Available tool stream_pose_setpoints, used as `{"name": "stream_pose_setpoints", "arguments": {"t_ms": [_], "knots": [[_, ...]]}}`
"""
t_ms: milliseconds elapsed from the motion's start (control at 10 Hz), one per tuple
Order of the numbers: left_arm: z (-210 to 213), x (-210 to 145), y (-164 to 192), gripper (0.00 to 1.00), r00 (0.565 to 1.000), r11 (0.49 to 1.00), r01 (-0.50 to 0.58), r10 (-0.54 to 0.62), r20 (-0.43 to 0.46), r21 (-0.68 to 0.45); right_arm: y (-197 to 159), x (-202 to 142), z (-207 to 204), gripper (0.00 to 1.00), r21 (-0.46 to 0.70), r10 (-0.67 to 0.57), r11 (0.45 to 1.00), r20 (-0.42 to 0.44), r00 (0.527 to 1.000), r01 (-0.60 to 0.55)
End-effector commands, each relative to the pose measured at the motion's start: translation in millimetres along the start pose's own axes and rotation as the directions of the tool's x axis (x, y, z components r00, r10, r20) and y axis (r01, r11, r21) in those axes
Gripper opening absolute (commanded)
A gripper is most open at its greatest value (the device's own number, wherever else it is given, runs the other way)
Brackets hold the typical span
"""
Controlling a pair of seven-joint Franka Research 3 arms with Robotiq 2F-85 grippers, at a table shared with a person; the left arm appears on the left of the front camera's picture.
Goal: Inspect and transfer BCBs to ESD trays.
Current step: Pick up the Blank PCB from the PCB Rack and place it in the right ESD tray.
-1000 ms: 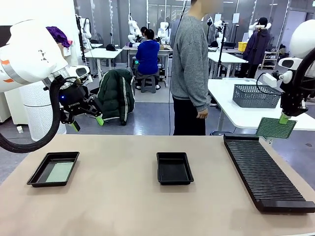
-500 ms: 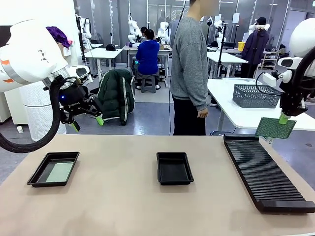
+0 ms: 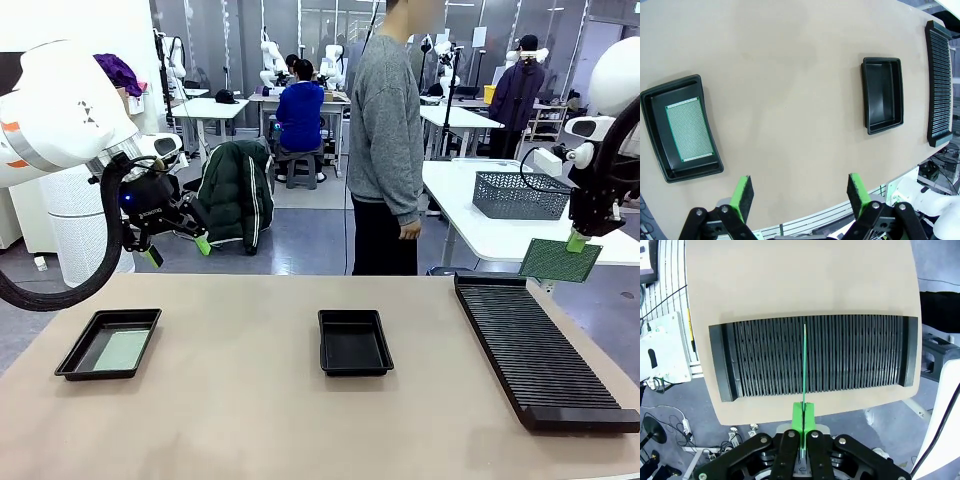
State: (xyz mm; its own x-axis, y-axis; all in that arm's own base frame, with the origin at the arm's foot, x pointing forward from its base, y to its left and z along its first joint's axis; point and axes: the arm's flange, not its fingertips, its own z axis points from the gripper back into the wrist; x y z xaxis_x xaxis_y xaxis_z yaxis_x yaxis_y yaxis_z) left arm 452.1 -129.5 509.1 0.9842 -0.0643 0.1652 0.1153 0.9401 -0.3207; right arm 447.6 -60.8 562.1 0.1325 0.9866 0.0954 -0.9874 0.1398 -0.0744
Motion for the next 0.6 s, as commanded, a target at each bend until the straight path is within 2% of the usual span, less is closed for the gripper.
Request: {"name": "stream_pose_setpoints", "arguments": {"t_ms": [0, 200, 300, 400, 500], "knots": [[0.2, -2.6, -0.3, 1.00, 1.000, 1.000, 0.000, 0.000, 0.001, 0.001, 0.2, 0.5, 0.7, 0.00, -0.003, 0.002, 1.000, -0.005, 1.000, -0.002], [0.2, -2.6, -0.3, 1.00, 1.000, 1.000, 0.000, 0.000, 0.001, 0.001, 0.0, 0.1, 0.0, 0.01, 0.000, 0.000, 1.000, 0.000, 1.000, 0.000], [0.2, -2.6, -0.3, 1.00, 1.000, 1.000, 0.000, 0.000, 0.001, 0.001, -0.4, 17.6, 5.2, 0.01, 0.080, -0.137, 0.987, -0.019, 0.990, 0.138], [0.2, -2.6, -0.3, 1.00, 1.000, 1.000, 0.000, 0.000, 0.001, 0.001, 4.6, 34.0, 12.5, 0.01, 0.170, -0.254, 0.954, 0.014, 0.967, 0.248], [0.2, -2.6, -0.3, 1.00, 1.000, 1.000, 0.000, 0.000, 0.001, 0.001, 10.7, 48.0, 14.4, 0.01, 0.188, -0.349, 0.920, -0.005, 0.937, 0.344]]}}
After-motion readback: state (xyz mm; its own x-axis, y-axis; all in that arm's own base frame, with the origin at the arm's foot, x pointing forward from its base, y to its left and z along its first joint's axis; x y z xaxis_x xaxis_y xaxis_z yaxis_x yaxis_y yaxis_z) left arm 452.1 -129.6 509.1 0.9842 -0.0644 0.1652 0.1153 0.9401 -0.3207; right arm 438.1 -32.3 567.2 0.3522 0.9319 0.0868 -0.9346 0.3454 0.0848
